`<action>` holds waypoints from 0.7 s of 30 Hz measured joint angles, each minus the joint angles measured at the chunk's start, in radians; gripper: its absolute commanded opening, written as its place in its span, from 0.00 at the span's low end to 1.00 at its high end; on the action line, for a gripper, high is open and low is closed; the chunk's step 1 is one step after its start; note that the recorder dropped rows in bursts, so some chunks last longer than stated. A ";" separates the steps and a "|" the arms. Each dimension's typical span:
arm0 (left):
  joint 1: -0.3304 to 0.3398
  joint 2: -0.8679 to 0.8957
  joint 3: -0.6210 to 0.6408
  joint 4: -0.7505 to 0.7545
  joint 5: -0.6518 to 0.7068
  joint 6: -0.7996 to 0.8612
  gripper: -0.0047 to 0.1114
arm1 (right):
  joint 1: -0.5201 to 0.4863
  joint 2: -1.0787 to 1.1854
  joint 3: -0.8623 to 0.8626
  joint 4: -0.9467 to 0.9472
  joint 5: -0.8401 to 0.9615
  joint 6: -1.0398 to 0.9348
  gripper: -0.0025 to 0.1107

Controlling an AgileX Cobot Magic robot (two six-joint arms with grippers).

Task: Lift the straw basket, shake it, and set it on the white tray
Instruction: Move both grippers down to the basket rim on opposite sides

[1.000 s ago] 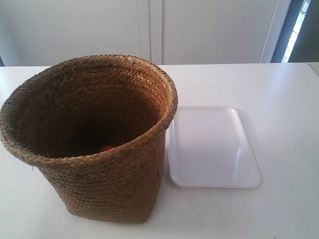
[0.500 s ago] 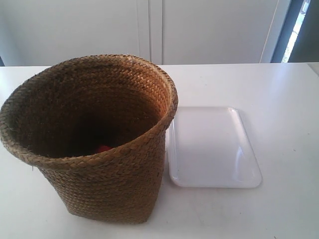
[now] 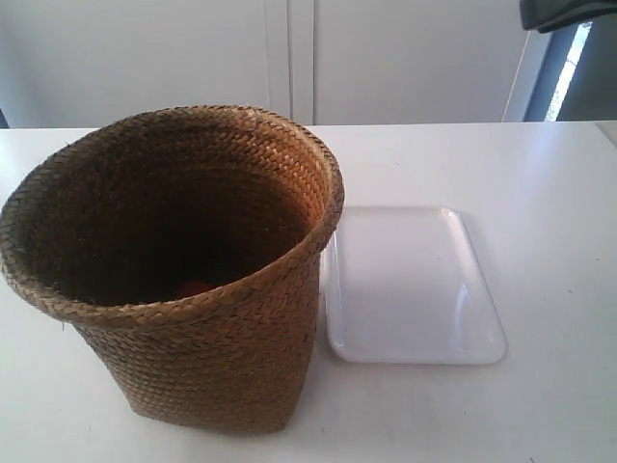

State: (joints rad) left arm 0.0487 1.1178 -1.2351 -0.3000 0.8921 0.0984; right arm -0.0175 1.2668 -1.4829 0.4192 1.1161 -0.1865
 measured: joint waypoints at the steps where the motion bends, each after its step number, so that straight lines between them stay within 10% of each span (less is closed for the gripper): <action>1: 0.000 0.010 -0.014 0.000 0.017 0.000 0.04 | 0.000 0.020 -0.023 0.012 0.040 0.000 0.10; 17: 0.000 0.122 -0.146 0.034 0.239 0.008 0.05 | 0.269 0.148 -0.071 0.024 0.106 0.045 0.14; 21: 0.000 0.128 -0.148 0.034 0.239 0.016 0.19 | 0.282 0.168 -0.071 0.020 0.106 0.055 0.24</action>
State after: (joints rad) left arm 0.0487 1.2458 -1.3828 -0.2663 1.1314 0.1145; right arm 0.2648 1.4344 -1.5542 0.4394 1.2223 -0.1318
